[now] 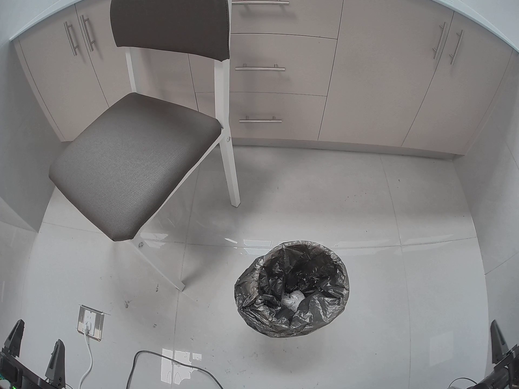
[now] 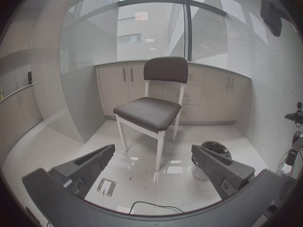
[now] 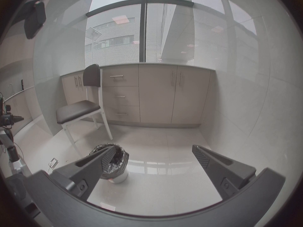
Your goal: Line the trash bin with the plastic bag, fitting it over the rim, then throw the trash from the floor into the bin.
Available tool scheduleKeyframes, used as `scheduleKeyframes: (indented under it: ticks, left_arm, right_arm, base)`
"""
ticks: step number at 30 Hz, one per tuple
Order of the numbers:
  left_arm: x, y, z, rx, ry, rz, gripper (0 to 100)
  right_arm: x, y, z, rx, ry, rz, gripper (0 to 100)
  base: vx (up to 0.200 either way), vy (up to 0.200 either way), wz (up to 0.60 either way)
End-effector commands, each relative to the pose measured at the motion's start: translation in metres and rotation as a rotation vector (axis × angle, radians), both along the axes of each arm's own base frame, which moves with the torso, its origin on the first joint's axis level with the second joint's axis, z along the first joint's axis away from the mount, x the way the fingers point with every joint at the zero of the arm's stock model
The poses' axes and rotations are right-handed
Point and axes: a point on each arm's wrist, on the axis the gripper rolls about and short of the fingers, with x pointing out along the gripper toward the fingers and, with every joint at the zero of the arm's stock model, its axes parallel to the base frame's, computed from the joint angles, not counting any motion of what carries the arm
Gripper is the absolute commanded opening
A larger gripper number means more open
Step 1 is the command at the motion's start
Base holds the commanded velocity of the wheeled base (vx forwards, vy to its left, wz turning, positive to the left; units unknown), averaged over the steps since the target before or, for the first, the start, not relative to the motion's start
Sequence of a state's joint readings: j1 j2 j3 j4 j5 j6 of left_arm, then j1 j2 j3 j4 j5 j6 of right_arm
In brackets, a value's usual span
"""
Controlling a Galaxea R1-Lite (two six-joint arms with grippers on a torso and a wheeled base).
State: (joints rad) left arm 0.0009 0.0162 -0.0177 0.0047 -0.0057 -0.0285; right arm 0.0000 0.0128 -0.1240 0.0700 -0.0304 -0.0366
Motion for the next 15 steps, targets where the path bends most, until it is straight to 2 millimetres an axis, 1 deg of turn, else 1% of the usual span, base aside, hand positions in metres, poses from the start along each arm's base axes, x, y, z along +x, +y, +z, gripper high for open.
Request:
scheduleKeyframes:
  ticks: [1, 15]
  left_arm:
    - [-0.0002, 0.0, -0.0044, 0.001, -0.002, 0.0, 100]
    - [-0.0002, 0.0, -0.0042, 0.001, -0.003, 0.0, 100]
  right_arm:
    - [0.0094, 0.0007, -0.0259, 0.01, 0.033, 0.031, 100]
    - [0.0095, 0.0008, -0.0267, 0.03, 0.038, 0.037, 100]
  base:
    - [0.0, 0.0, 0.0]
    - [0.0, 0.0, 0.0]
